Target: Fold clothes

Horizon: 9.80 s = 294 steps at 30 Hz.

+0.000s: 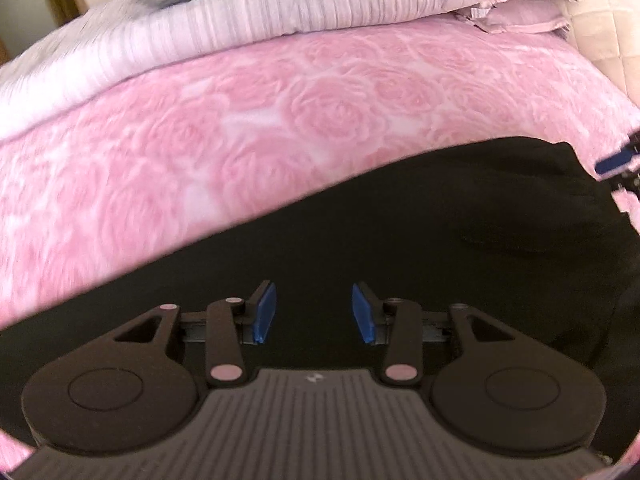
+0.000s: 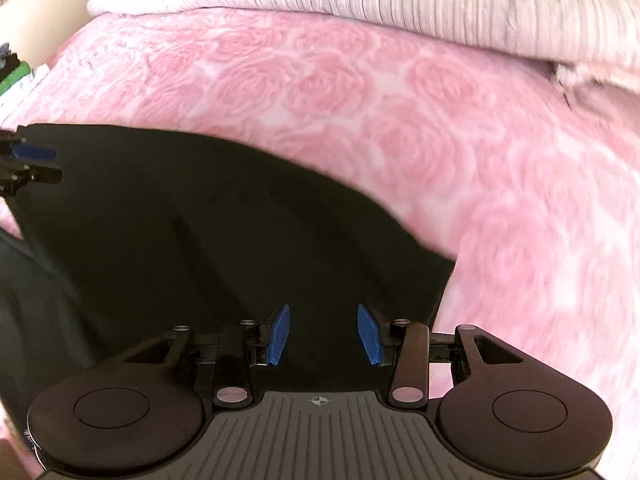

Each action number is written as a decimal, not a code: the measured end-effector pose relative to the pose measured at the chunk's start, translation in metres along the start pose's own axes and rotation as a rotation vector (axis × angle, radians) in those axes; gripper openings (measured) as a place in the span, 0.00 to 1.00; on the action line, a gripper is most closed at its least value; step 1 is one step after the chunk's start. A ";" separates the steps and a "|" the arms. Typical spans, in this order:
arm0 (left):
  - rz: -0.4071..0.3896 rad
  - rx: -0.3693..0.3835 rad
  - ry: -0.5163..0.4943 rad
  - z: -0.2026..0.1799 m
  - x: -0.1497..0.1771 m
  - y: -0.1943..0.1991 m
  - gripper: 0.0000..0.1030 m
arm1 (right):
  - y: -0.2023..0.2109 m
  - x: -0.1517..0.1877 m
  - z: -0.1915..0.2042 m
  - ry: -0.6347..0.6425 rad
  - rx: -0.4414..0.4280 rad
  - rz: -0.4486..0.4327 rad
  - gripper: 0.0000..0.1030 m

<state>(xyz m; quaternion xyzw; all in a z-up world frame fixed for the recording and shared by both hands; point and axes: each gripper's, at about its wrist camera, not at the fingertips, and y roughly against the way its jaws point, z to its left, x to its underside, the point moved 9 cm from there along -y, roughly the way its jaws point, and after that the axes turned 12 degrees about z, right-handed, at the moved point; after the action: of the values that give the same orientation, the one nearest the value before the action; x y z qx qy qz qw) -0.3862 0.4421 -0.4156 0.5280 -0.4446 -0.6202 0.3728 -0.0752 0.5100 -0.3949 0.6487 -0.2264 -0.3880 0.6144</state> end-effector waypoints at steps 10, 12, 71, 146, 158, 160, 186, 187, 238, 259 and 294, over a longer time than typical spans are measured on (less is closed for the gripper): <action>-0.018 0.003 -0.222 0.017 -0.051 -0.045 0.37 | -0.032 -0.054 -0.022 0.115 -0.001 0.015 0.42; -0.001 0.012 -0.265 0.026 -0.055 -0.055 0.37 | -0.034 -0.056 -0.021 0.137 0.002 0.017 0.42; 0.116 0.426 0.756 0.009 0.238 0.051 0.28 | 0.048 0.238 0.100 -0.981 -0.192 -0.125 0.34; 0.012 0.108 0.943 0.001 0.304 0.047 0.05 | 0.030 0.282 0.001 -1.193 -0.222 -0.151 0.15; 0.061 0.006 0.915 0.020 0.321 0.100 0.16 | 0.072 0.229 0.046 -0.881 0.034 -0.062 0.52; 0.052 0.001 0.937 0.032 0.328 0.111 0.16 | 0.067 0.215 0.073 -0.782 -0.023 -0.044 0.52; -0.007 -0.036 1.050 0.370 0.381 0.095 0.10 | -0.077 -0.079 0.423 -0.529 -0.616 0.029 0.37; -0.014 -0.028 1.058 0.377 0.383 0.099 0.11 | -0.085 -0.086 0.430 -0.550 -0.647 0.039 0.37; -0.265 0.256 1.426 0.334 0.442 0.095 0.24 | -0.057 0.061 0.481 0.363 -0.052 -0.136 0.41; -0.552 0.295 1.326 0.312 0.461 0.098 0.29 | -0.040 0.138 0.453 0.442 0.160 -0.521 0.41; -0.659 0.240 1.071 0.286 0.494 0.109 0.04 | -0.067 0.155 0.507 0.717 0.358 -0.490 0.04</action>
<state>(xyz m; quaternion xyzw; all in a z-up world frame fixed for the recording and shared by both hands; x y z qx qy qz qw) -0.7508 -0.0087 -0.4584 0.9118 -0.0772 -0.2983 0.2713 -0.3913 0.0848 -0.4662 0.8720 0.0965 -0.2278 0.4224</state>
